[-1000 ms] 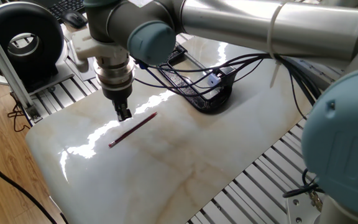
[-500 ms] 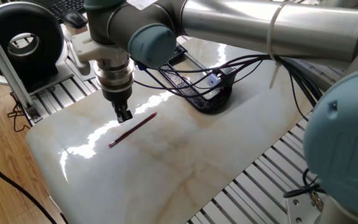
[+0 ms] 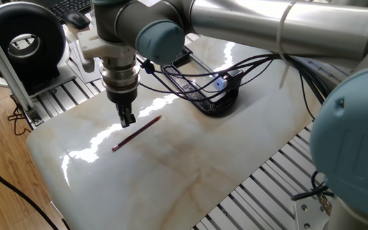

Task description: Insert the pencil into the pencil sharpener

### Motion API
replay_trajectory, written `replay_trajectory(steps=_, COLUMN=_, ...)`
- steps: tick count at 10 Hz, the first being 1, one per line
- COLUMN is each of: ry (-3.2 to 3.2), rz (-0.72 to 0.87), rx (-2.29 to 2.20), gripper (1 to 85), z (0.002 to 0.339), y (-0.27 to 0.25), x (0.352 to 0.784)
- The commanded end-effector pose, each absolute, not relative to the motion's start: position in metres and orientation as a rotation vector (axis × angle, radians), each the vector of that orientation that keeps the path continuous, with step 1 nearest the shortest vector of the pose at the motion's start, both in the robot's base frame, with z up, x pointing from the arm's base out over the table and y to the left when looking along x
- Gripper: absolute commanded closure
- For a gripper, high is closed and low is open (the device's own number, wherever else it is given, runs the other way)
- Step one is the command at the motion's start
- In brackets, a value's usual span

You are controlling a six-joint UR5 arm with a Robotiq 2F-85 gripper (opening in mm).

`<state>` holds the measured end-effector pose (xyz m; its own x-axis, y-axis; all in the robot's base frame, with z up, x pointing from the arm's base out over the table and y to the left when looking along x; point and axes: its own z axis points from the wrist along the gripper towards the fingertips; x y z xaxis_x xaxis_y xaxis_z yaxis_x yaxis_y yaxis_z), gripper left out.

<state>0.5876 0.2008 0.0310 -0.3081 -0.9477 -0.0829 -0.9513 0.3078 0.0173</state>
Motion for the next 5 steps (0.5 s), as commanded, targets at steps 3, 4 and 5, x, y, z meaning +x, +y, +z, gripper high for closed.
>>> replay_trajectory(steps=3, ry=2.479, rz=0.079, rx=-1.879, gripper=0.7, z=0.038, y=0.185, x=0.571)
replay_trajectory(steps=4, ry=2.488, rz=0.122, rx=-1.832, gripper=79.7, z=0.039, y=0.191, x=0.570)
replay_trajectory(steps=5, ry=2.485, rz=0.196, rx=-1.806, gripper=83.0, z=0.035, y=0.197, x=0.572)
